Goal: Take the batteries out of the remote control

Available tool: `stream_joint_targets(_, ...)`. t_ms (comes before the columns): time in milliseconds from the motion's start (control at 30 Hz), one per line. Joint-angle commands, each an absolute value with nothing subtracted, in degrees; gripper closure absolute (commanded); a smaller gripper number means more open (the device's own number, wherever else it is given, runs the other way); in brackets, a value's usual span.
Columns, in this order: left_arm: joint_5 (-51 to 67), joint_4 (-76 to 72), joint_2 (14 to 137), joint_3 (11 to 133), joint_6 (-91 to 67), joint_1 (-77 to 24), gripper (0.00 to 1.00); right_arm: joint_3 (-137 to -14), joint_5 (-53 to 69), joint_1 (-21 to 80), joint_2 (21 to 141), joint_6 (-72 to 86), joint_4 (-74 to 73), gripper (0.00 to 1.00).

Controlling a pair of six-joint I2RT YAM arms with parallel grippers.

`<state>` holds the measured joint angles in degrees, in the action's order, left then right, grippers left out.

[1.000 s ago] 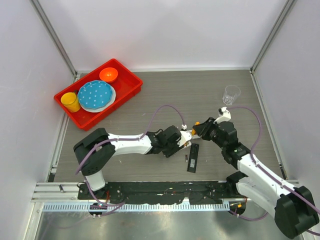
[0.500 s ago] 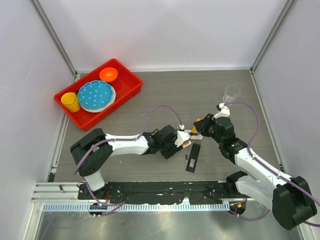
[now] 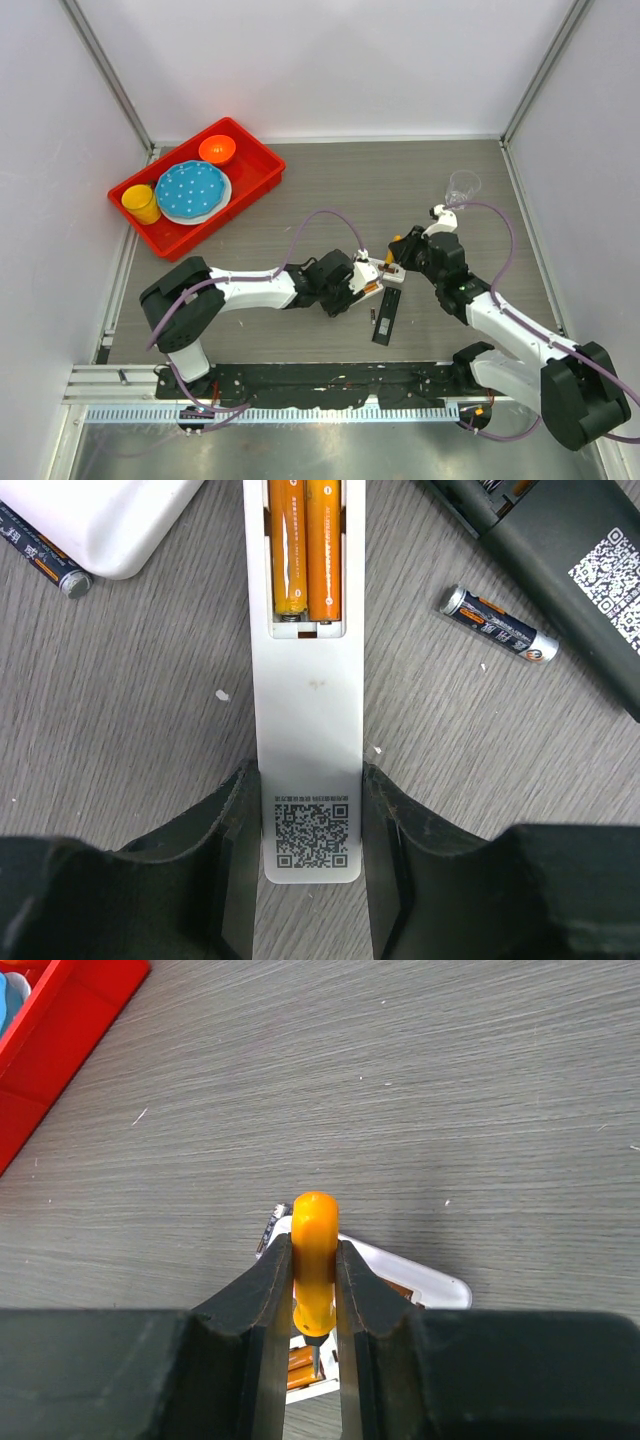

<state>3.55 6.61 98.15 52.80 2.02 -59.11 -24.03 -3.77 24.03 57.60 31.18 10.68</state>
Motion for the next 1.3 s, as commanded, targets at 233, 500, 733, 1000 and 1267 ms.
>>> stream_joint_targets(233,6.4,6.6,97.8,52.3,2.4,-59.4,0.84,-25.1,-4.3,24.0,59.9,29.3,16.8,0.99)
stream_joint_targets(500,6.2,6.7,98.0,52.2,2.5,-59.4,0.86,-24.7,-2.6,24.0,62.2,30.4,18.1,0.99)
stream_joint_targets(733,6.2,6.7,97.8,52.2,2.4,-59.4,0.87,-23.1,-3.0,24.0,62.0,30.8,17.6,0.99)
stream_joint_targets(1000,6.2,6.7,98.1,52.2,2.4,-59.4,0.90,-22.3,-3.1,24.0,60.8,30.6,16.2,0.99)
stream_joint_targets(1267,6.1,6.5,98.3,52.2,2.2,-59.4,0.92,-22.2,-4.3,24.0,58.6,29.7,13.6,0.99)
